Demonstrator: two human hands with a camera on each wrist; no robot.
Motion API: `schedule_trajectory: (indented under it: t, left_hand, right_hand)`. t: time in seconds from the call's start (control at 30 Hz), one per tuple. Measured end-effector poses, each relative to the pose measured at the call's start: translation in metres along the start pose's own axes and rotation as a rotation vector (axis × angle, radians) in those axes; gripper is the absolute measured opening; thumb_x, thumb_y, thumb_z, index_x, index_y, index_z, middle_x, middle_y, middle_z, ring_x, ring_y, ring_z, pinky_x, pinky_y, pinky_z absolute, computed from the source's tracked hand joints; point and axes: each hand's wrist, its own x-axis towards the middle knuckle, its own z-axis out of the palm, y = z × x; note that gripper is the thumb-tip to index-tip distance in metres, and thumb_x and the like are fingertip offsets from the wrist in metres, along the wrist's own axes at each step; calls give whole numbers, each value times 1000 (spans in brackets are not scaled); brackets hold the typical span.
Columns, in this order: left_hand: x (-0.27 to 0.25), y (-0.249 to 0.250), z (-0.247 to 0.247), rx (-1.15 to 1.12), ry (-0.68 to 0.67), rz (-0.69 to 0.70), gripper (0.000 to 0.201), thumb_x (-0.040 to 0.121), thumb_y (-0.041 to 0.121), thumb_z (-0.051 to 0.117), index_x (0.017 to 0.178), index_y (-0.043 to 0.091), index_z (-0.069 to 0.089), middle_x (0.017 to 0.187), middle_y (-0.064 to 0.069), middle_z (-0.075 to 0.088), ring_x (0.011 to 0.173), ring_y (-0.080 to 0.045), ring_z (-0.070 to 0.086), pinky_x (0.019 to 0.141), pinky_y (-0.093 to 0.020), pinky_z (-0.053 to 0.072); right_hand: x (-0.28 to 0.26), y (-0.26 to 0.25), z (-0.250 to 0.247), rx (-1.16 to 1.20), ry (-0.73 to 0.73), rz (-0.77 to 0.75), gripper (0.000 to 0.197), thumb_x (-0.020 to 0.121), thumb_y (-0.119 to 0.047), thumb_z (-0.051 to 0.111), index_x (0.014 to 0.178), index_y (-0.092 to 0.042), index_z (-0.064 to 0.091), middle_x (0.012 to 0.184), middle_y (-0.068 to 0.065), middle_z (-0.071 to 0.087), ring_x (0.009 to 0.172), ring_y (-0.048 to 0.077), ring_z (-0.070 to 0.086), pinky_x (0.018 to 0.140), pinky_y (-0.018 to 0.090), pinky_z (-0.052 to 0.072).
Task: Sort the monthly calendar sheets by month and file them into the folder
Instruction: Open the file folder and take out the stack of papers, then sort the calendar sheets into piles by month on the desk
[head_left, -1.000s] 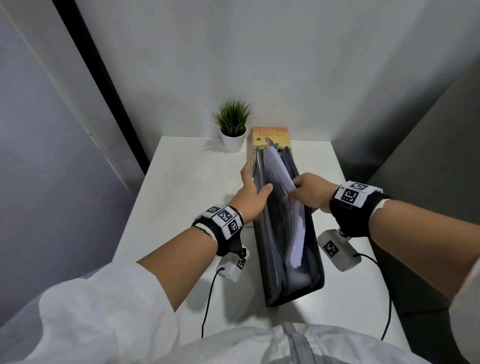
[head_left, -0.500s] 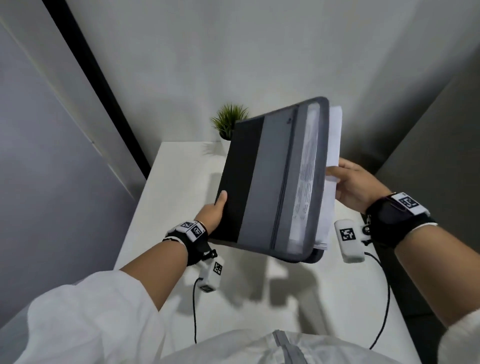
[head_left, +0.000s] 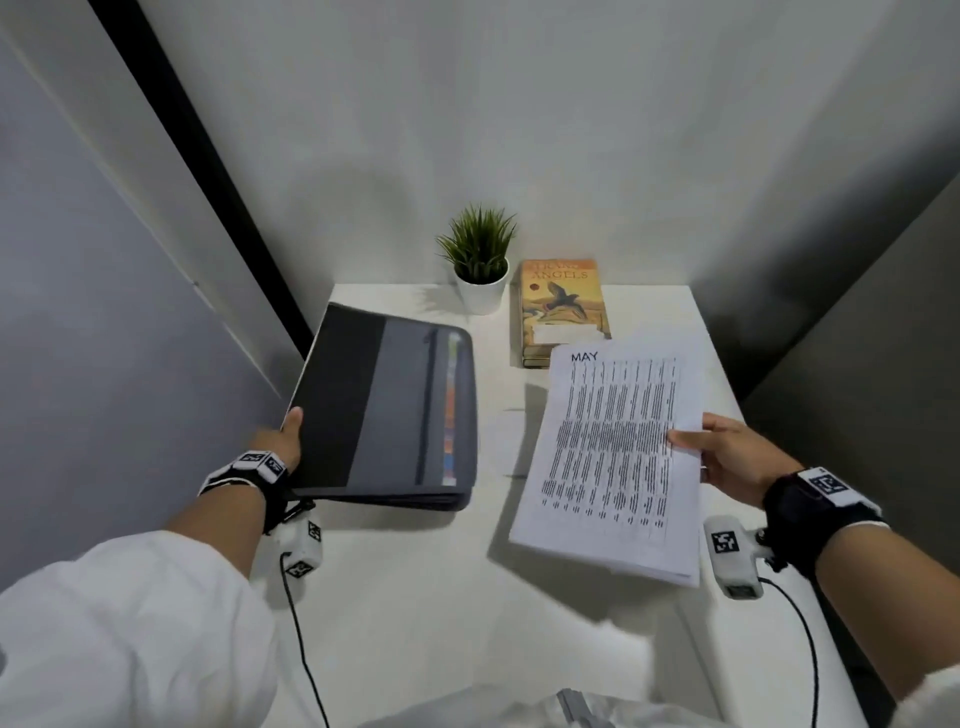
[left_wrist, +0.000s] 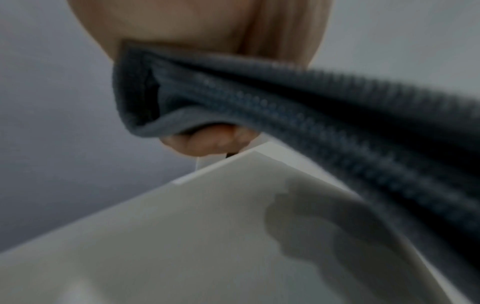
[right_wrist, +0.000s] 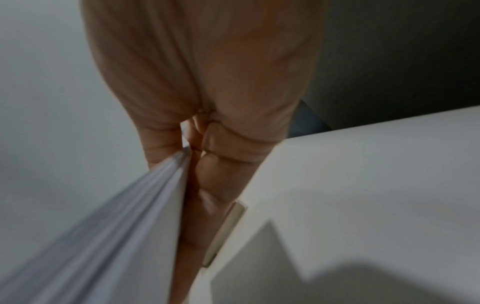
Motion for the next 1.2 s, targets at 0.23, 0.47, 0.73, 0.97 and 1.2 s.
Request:
schedule_trajectory:
  t: [0.23, 0.47, 0.73, 0.97, 1.2]
  left_hand:
    - [46, 27, 5, 120, -6, -47, 79, 99, 60, 16, 142, -3, 39, 147, -27, 38, 136, -39, 38, 114, -44, 24]
    - [71, 46, 17, 205, -29, 61, 60, 102, 41, 37, 143, -3, 38, 147, -25, 40, 134, -39, 40, 110, -42, 29]
    - [-17, 65, 92, 436, 73, 545, 56, 90, 28, 62, 141, 18, 44, 160, -13, 11, 146, -32, 13, 118, -45, 10]
    - [-102, 84, 169, 326, -319, 898, 51, 93, 21, 57, 141, 28, 43, 156, -3, 20, 141, -25, 26, 115, -42, 29]
    - [-132, 81, 198, 570, -307, 992, 57, 93, 24, 60, 145, 24, 38, 142, -4, 39, 133, -24, 35, 107, -39, 36]
  right_hand:
    - [28, 49, 33, -98, -99, 226, 28, 88, -2, 61, 115, -1, 64, 110, 23, 65, 94, 34, 61, 86, 45, 51]
    - [55, 83, 37, -257, -47, 388, 11, 86, -9, 68, 91, -1, 64, 83, 14, 60, 67, 23, 59, 66, 34, 51]
    - [58, 91, 57, -895, 96, 343, 38, 87, -34, 69, 93, 3, 62, 97, 20, 69, 91, 35, 68, 85, 45, 55]
    - [27, 107, 54, -991, 63, 360, 35, 85, -39, 69, 72, -9, 57, 74, 9, 65, 65, 24, 62, 62, 31, 53]
    - [-7, 140, 38, -870, -40, 382, 30, 83, -36, 74, 77, -9, 63, 71, 10, 71, 61, 24, 66, 67, 37, 59]
